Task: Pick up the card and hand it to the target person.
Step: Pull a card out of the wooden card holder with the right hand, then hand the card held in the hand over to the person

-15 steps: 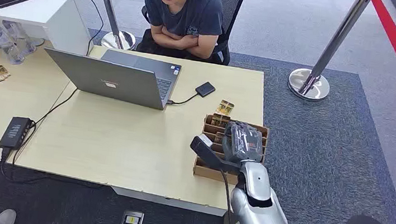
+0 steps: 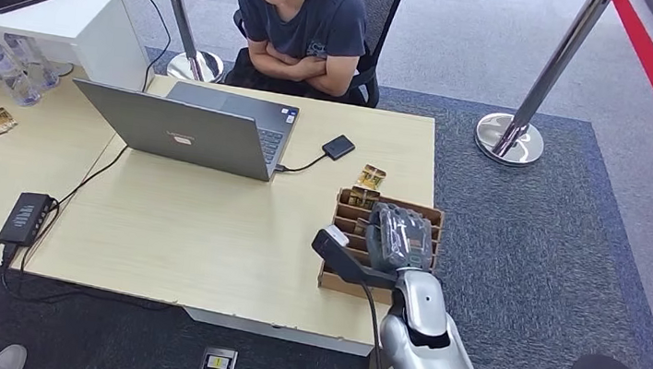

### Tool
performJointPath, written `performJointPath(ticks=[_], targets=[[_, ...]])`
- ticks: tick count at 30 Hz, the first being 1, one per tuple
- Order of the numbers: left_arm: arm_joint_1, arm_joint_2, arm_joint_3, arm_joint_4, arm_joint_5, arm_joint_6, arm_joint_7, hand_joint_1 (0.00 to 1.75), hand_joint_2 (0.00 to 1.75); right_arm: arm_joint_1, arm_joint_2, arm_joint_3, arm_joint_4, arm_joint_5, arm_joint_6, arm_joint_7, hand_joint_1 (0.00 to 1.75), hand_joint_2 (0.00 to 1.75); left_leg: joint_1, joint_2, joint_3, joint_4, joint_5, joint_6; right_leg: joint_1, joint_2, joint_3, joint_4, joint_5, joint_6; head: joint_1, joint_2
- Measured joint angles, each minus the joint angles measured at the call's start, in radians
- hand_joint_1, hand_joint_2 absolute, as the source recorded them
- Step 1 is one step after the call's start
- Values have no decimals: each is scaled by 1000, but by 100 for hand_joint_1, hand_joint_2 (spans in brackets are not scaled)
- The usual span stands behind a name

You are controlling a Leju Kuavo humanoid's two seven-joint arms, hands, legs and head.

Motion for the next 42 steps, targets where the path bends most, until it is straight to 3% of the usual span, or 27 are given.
performJointPath(ticks=[16, 29, 36, 42], targets=[[-1, -9, 16, 0, 16, 0, -8, 0, 0, 60, -78, 12, -248, -60, -18, -87, 175, 175, 0, 0, -1, 0, 0, 0, 0, 0, 0, 0, 0, 0, 0, 0], [-2, -16, 24, 0, -4, 0, -14, 0, 0, 52, -112, 32, -371, -76, -10, -91, 175, 175, 0, 0, -1, 0, 0, 0, 0, 0, 0, 0, 0, 0, 0, 0], [-8, -16, 24, 0, -16, -4, -15, 0, 0, -20, -106, 52, -341, -140, -2, -107, 175, 175, 0, 0, -1, 0, 0, 0, 0, 0, 0, 0, 0, 0, 0, 0], [-12, -16, 24, 0, -17, -5, -7, 0, 0, -116, -51, 65, -220, -184, -23, -144, 175, 175, 0, 0, -1, 0, 0, 0, 0, 0, 0, 1, 0, -1, 0, 0]])
